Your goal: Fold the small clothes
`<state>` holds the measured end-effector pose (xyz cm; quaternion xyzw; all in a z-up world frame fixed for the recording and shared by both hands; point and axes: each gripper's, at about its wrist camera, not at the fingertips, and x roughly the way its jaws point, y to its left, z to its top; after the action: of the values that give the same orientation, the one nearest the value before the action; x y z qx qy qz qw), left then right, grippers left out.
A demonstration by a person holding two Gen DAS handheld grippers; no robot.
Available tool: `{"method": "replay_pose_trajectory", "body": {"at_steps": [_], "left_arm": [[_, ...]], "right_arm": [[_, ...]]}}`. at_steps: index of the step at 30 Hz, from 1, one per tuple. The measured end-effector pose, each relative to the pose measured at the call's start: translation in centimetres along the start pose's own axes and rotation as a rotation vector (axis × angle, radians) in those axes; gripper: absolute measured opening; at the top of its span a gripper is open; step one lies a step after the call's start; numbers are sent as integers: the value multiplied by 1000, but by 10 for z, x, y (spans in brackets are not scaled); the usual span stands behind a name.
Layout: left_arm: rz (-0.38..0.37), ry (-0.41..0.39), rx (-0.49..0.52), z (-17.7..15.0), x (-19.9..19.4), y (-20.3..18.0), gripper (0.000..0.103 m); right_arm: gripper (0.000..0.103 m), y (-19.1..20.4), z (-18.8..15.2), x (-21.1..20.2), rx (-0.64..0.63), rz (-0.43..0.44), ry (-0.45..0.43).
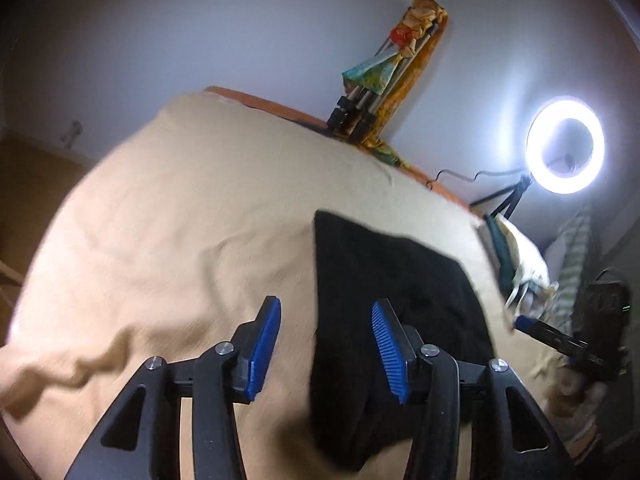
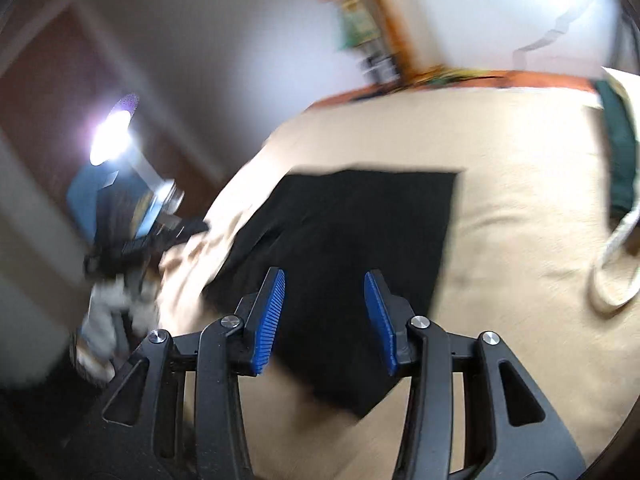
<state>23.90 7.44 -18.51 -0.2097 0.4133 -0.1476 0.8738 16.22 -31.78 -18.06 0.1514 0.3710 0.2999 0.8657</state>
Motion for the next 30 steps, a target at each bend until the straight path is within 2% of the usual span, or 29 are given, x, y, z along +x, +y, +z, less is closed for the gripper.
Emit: {"method": "replay_pose_trajectory", "body": {"at_steps": [2,8,12,15,17,19,20,21,22,23,24,25,27,30], "left_arm": [[-33,4,-45,15,16,3,50],[-75,24,-139,43,57,13,51],[-118,48,-198,51,83,22,51],[-138,66,-219,55,100,25,50],[-150,75,-235,56,109,27,45],[-165,86,-242,57,117,27,32],[-169,89,-235,56,119,26,30],[-171,92,-221,57,122,23,24],[-162,90,-208,56,123,22,15],[-157,87,-195,57,124,20,11],[-153,88,-191,57,124,19,3],[-149,82,-192,57,123,20,2],[-132,57,-195,58,120,21,1],[-94,40,-209,58,120,26,1]], "right_arm": [[44,-25,12,5,85,-23,-27],[44,-76,36,31,253,-10,-36],[44,-93,46,54,308,20,-21],[44,-95,52,71,286,-4,6],[44,-99,53,77,280,-13,21],[44,-103,56,78,299,13,14],[44,-106,56,79,311,26,12],[42,-108,57,79,319,30,7],[34,-110,57,80,326,33,7],[22,-113,56,82,334,40,11],[16,-113,57,83,335,43,12],[8,-113,57,85,330,46,14],[4,-109,60,86,304,44,-4],[3,-110,62,83,316,-22,-40]]}}
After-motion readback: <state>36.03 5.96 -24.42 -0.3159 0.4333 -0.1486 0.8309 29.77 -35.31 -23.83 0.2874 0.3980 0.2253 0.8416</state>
